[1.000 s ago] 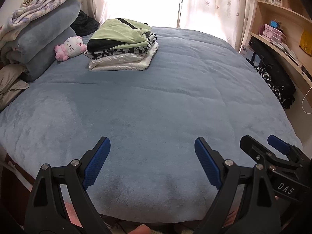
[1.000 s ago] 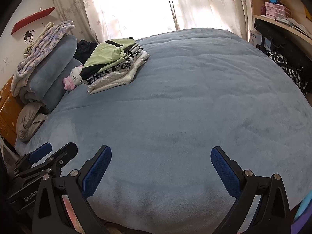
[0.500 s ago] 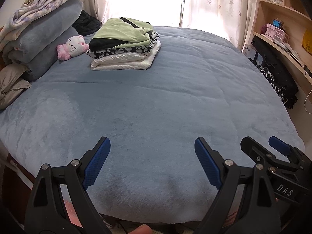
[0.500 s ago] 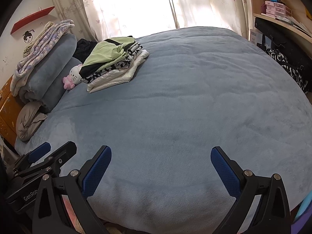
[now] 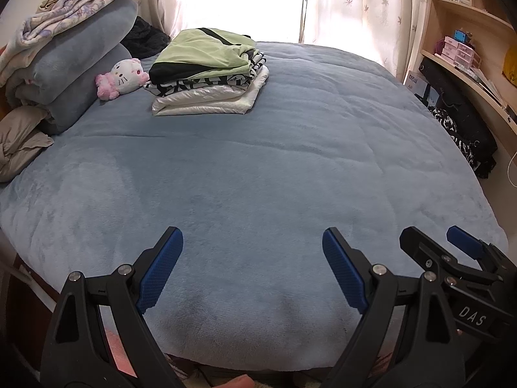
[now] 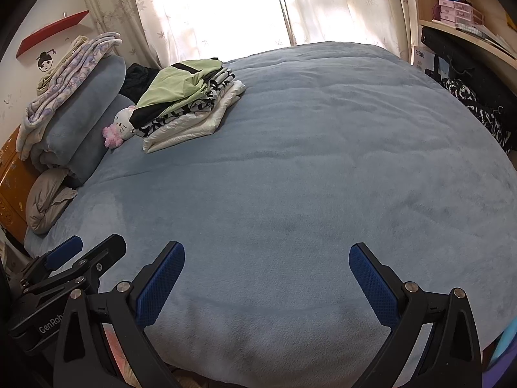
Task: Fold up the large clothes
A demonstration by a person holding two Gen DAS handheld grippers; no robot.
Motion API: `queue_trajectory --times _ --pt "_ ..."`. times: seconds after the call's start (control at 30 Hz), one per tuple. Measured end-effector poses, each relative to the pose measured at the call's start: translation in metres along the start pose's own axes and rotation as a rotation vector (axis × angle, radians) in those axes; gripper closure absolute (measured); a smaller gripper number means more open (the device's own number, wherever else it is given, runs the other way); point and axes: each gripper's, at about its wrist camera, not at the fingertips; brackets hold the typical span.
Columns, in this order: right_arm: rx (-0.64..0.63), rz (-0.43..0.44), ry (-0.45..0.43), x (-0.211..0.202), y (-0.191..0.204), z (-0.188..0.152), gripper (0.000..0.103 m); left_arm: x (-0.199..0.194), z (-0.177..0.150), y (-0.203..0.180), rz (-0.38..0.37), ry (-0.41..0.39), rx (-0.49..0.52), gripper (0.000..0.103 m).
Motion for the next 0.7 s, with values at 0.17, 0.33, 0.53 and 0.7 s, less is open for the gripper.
queue_trajectory --times 0.17,0.33,0.53,0.7 --pt "0.001 -0.004 0.001 0.003 0.001 -0.003 0.000 0.001 0.000 0.000 0.002 0.000 0.002 0.016" --pt "0.006 -0.004 0.005 0.006 0.004 -0.006 0.000 0.004 -0.002 0.000 0.008 0.006 0.005 0.016" --pt "0.010 -0.004 0.007 0.007 0.004 -0.008 0.000 0.006 -0.001 0.000 0.010 0.009 0.009 0.016" --pt "0.016 -0.007 0.011 0.010 0.007 -0.011 0.000 0.007 -0.001 0.000 0.011 0.010 0.010 0.016"
Point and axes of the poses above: each gripper's, at about its wrist camera, not at the fingertips, and x roughly the way its jaws point, y to its left, z to its top, and after that the axes turned 15 degrees about -x, right-handed
